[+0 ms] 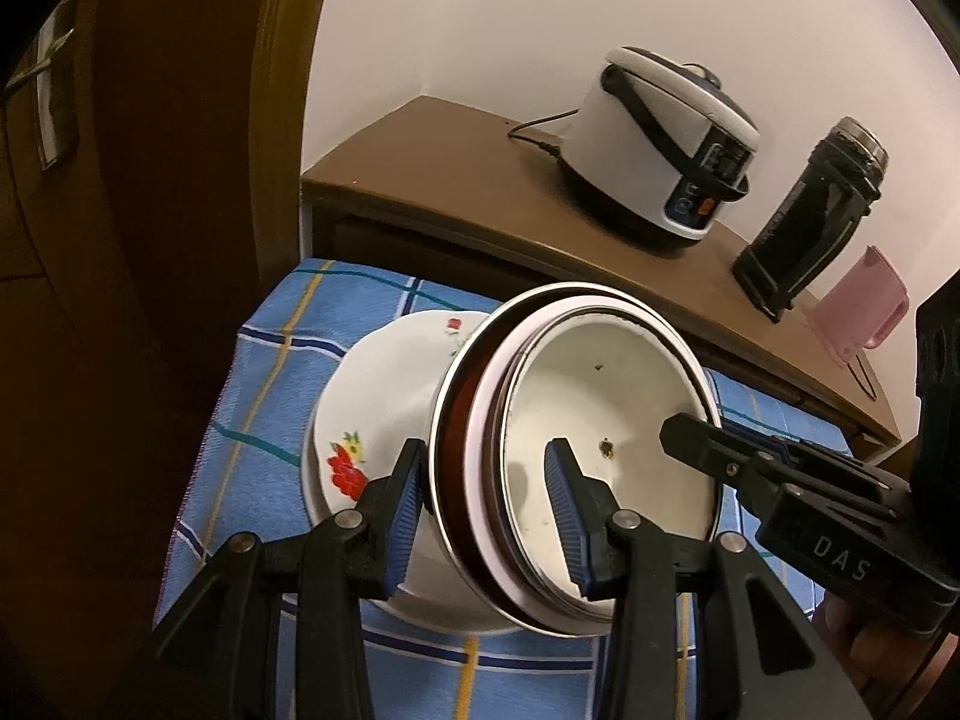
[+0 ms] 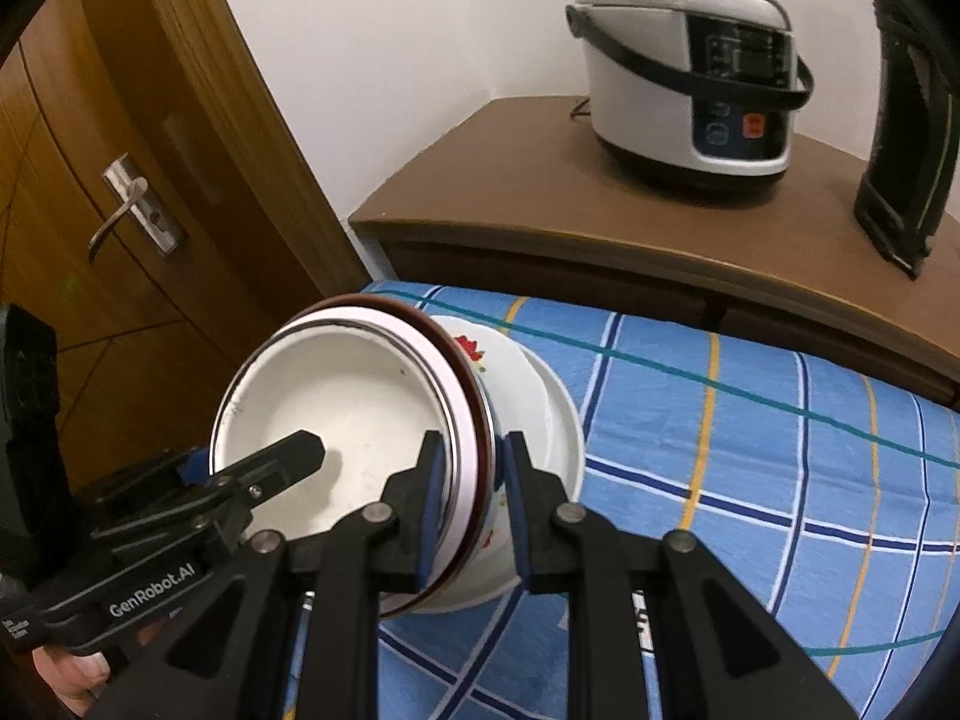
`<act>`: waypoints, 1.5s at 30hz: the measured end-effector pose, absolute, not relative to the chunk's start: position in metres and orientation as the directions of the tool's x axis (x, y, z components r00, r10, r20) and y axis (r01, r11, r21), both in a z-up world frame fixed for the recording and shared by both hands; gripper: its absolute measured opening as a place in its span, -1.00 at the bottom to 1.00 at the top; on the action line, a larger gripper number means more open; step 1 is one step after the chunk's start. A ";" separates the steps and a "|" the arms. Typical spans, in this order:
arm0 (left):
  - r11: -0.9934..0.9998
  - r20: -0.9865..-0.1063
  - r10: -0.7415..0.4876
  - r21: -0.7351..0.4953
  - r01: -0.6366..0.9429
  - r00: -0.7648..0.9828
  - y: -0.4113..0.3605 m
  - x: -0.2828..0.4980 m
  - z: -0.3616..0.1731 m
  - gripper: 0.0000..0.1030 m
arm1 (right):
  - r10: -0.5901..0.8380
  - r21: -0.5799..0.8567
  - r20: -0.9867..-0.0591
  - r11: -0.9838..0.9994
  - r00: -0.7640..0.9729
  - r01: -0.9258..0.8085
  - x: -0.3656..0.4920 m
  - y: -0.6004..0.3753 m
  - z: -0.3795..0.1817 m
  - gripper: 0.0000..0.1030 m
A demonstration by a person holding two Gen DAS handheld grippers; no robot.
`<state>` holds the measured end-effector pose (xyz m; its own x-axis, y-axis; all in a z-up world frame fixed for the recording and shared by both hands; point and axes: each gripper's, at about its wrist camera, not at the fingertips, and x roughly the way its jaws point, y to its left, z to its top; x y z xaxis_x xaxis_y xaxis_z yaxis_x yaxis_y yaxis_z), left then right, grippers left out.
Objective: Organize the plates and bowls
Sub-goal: 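Lower the bowl stack onto the red-flower plates with both grippers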
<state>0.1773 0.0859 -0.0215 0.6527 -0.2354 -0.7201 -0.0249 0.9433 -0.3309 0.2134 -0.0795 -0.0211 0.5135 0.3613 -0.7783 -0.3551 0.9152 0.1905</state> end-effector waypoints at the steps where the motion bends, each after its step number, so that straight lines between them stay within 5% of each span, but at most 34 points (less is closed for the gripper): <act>1: 0.944 -0.722 -0.234 -0.330 -0.027 0.651 0.087 0.178 -0.023 -0.16 | 0.361 0.191 -0.781 0.915 0.510 -0.355 0.215 -0.078 -0.023 -0.61; 26: 0.939 -0.798 -0.255 -0.340 -0.058 0.547 0.095 0.203 -0.052 -0.16 | 0.331 0.176 -0.848 0.913 0.415 -0.369 0.247 -0.059 -0.043 -0.57; 34: 0.968 -0.783 -0.174 -0.247 -0.042 0.597 0.084 0.198 -0.052 0.06 | 0.328 0.153 -0.841 0.907 0.430 -0.392 0.239 -0.053 -0.052 -0.51; 40: 0.989 -0.747 -0.051 -0.128 -0.069 0.663 0.077 0.184 -0.041 0.10 | 0.349 0.155 -0.782 0.911 0.516 -0.381 0.220 -0.070 -0.034 -0.39; 45: 0.995 -0.668 -0.025 -0.087 -0.045 0.744 0.063 0.158 -0.013 0.15 | 0.300 0.062 -0.693 0.931 0.655 -0.360 0.179 -0.091 -0.002 -0.04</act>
<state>0.1580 0.0628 -0.0132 0.7440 -0.0252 -0.6677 -0.0447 0.9952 -0.0874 0.1785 -0.0914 -0.0019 0.6554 0.2995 -0.6933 -0.3596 0.9310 0.0623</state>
